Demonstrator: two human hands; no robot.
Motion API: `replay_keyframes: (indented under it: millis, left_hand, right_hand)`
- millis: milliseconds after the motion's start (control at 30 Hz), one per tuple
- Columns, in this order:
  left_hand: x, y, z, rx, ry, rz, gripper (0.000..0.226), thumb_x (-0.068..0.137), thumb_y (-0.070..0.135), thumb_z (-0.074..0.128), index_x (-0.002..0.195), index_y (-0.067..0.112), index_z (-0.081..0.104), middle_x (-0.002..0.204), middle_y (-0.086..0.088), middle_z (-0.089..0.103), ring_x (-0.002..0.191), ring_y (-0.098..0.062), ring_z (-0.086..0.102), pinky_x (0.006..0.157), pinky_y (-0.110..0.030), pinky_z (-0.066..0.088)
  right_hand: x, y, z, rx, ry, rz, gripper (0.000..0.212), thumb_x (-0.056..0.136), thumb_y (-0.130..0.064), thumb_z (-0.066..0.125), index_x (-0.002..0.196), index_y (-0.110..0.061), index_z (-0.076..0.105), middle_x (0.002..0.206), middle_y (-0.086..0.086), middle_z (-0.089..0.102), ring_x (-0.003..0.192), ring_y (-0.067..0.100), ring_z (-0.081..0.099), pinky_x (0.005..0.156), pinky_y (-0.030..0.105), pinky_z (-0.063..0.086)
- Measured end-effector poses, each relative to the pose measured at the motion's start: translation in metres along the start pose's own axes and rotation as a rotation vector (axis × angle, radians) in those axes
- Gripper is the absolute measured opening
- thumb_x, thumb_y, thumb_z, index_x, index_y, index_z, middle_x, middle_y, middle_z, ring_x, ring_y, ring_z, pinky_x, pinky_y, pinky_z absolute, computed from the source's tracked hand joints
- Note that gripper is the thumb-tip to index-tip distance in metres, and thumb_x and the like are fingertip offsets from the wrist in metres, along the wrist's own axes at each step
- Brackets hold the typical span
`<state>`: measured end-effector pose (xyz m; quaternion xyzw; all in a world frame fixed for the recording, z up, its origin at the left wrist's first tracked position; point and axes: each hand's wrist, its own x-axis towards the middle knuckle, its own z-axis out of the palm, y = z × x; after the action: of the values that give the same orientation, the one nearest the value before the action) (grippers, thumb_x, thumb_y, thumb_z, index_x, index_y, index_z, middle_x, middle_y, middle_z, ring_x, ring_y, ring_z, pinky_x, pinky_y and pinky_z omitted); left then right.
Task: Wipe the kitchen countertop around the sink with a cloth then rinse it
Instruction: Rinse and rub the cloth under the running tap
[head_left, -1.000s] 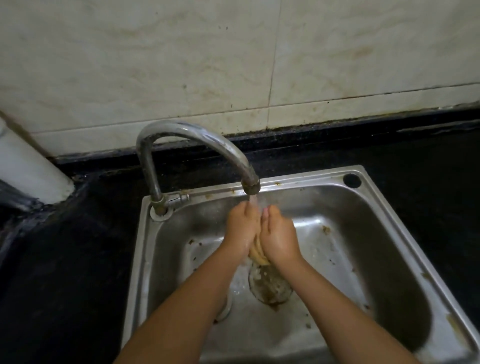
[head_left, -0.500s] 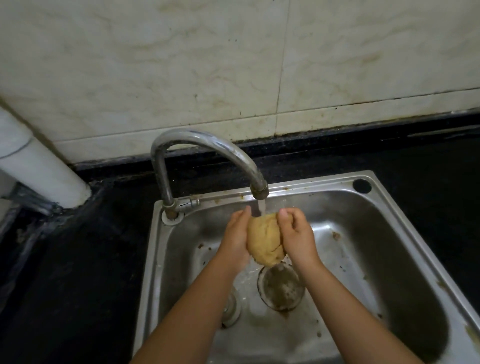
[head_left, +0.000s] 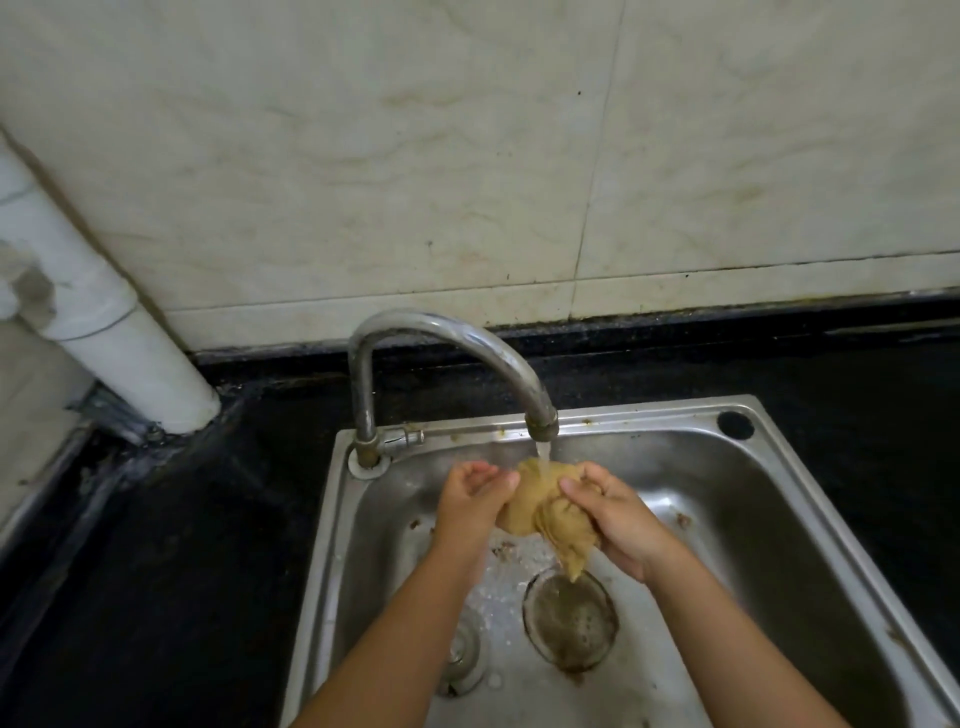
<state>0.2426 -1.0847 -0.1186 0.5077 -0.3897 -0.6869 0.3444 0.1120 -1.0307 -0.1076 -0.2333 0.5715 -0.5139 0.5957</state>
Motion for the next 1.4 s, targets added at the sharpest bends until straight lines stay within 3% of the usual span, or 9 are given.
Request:
replay_keyframes:
  millis: [133, 300, 500, 667, 833, 1033, 1167, 1300, 1400]
  left_hand:
    - [-0.009, -0.015, 0.001, -0.199, -0.243, -0.377, 0.028, 0.098, 0.034, 0.034, 0.105, 0.014, 0.052, 0.105, -0.013, 0.059, 0.093, -0.026, 0.059, 0.075, -0.043, 0.05]
    - [-0.007, -0.015, 0.018, -0.343, -0.083, -0.298, 0.024, 0.097, 0.026, 0.04, 0.095, 0.011, 0.058, 0.088, -0.01, 0.065, 0.076, -0.021, 0.062, 0.056, -0.029, 0.051]
    - [0.002, -0.016, 0.03, -0.173, 0.09, -0.171, 0.025, 0.096, 0.034, 0.043, 0.099, 0.012, 0.053, 0.097, -0.016, 0.063, 0.086, -0.028, 0.063, 0.076, -0.039, 0.052]
    - [0.006, -0.01, 0.039, -0.055, 0.168, -0.171, 0.035, 0.097, 0.039, 0.037, 0.082, 0.012, 0.055, 0.091, -0.016, 0.061, 0.087, -0.03, 0.06, 0.084, -0.039, 0.048]
    - [-0.017, -0.011, 0.057, -0.141, -0.005, -0.269, 0.039, 0.098, 0.035, 0.037, 0.074, 0.014, 0.058, 0.071, -0.006, 0.061, 0.068, -0.018, 0.06, 0.06, -0.026, 0.046]
    - [0.0, -0.004, 0.043, -0.031, 0.118, -0.186, 0.036, 0.099, 0.028, 0.037, 0.075, 0.012, 0.058, 0.077, -0.009, 0.06, 0.089, -0.028, 0.06, 0.087, -0.036, 0.047]
    - [-0.006, 0.001, 0.048, -0.018, 0.03, -0.262, 0.031, 0.097, 0.026, 0.042, 0.075, 0.012, 0.058, 0.072, -0.008, 0.057, 0.072, -0.02, 0.056, 0.076, -0.03, 0.045]
    - [-0.018, 0.002, 0.064, 0.061, -0.024, -0.177, 0.035, 0.098, 0.03, 0.039, 0.11, 0.005, 0.06, 0.09, -0.009, 0.064, 0.086, -0.021, 0.059, 0.079, -0.028, 0.046]
    - [-0.009, 0.0, 0.054, 0.105, 0.035, -0.174, 0.034, 0.098, 0.033, 0.039, 0.106, 0.007, 0.06, 0.087, -0.008, 0.06, 0.087, -0.023, 0.058, 0.081, -0.033, 0.046]
  right_hand:
    - [0.001, 0.002, 0.007, -0.003, 0.142, -0.128, 0.022, 0.09, 0.004, 0.047, 0.083, -0.016, 0.045, 0.078, 0.006, 0.056, 0.064, 0.011, 0.057, 0.054, 0.016, 0.05]
    - [-0.009, 0.006, 0.008, -0.238, 0.108, -0.167, 0.067, 0.081, 0.017, 0.048, 0.121, -0.037, 0.041, 0.108, 0.006, 0.057, 0.095, 0.024, 0.059, 0.081, 0.036, 0.052]
    - [-0.014, 0.015, 0.021, -0.308, 0.33, -0.236, 0.028, 0.092, -0.005, 0.049, 0.067, -0.014, 0.042, 0.066, 0.003, 0.047, 0.061, 0.014, 0.044, 0.049, 0.014, 0.039]
    - [-0.027, 0.018, 0.039, -0.656, 0.22, -0.368, 0.029, 0.099, -0.019, 0.031, 0.071, -0.024, 0.034, 0.066, -0.006, 0.047, 0.061, 0.006, 0.045, 0.054, 0.017, 0.034]
    - [0.0, 0.011, 0.015, -0.882, 0.308, -0.271, 0.034, 0.099, -0.016, 0.034, 0.067, -0.026, 0.028, 0.065, -0.004, 0.043, 0.068, 0.018, 0.047, 0.048, 0.015, 0.028]
    - [-0.016, 0.011, 0.033, -0.869, 0.246, -0.411, 0.024, 0.099, -0.013, 0.03, 0.076, -0.016, 0.037, 0.074, 0.004, 0.047, 0.07, 0.018, 0.045, 0.053, 0.027, 0.024]
    - [-0.012, 0.006, 0.028, -0.895, 0.274, -0.437, 0.022, 0.099, -0.015, 0.031, 0.078, -0.017, 0.036, 0.068, -0.003, 0.044, 0.064, 0.015, 0.043, 0.048, 0.009, 0.028]
    - [0.01, 0.0, 0.006, -0.825, 0.313, -0.288, 0.031, 0.097, -0.013, 0.039, 0.068, -0.021, 0.034, 0.069, -0.004, 0.045, 0.075, 0.018, 0.047, 0.052, 0.018, 0.032]
    - [0.006, -0.004, 0.005, -0.773, 0.332, -0.206, 0.023, 0.1, -0.018, 0.032, 0.097, -0.006, 0.052, 0.088, 0.005, 0.052, 0.085, 0.018, 0.047, 0.065, 0.024, 0.031]
